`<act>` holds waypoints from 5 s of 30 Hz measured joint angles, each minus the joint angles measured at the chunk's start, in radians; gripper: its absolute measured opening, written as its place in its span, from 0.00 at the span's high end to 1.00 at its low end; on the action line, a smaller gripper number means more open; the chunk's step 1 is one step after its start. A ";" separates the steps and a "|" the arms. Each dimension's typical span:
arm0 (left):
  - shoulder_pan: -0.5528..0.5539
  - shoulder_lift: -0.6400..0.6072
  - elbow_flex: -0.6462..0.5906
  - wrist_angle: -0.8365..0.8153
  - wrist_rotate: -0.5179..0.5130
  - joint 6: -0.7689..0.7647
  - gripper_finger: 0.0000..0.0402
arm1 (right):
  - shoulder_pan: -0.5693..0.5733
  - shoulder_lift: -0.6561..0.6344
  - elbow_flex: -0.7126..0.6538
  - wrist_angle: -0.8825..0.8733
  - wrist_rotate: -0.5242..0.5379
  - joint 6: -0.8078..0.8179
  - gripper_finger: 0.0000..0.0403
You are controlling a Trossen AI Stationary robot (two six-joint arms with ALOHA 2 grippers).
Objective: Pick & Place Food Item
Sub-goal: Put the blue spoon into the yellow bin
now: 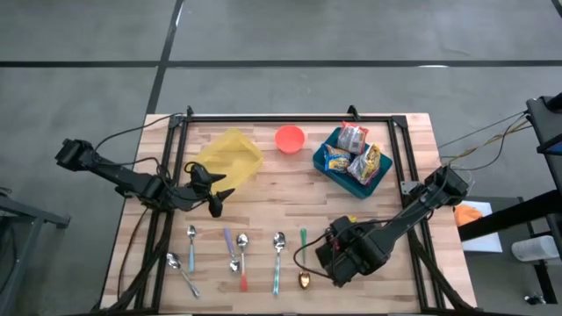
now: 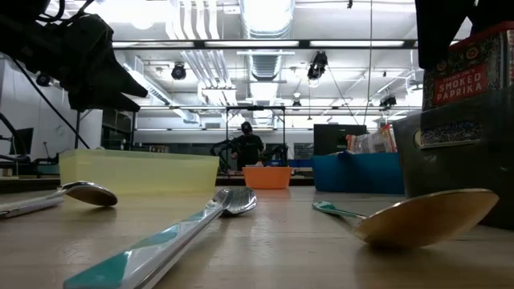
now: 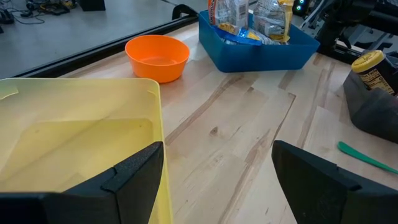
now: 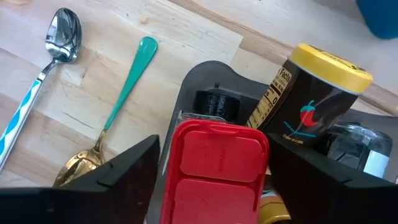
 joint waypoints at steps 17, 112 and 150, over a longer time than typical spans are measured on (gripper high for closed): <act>0.000 0.000 0.000 -0.005 0.000 0.003 0.25 | -0.019 -0.038 0.004 0.002 0.170 -0.098 0.05; 0.000 0.000 0.000 -0.059 0.000 0.002 0.25 | -0.416 -0.823 -1.096 1.782 -0.028 -1.609 0.05; 0.000 -0.001 0.000 -0.071 0.281 -0.233 0.25 | -0.414 -0.815 -1.100 1.765 -0.028 -1.622 0.05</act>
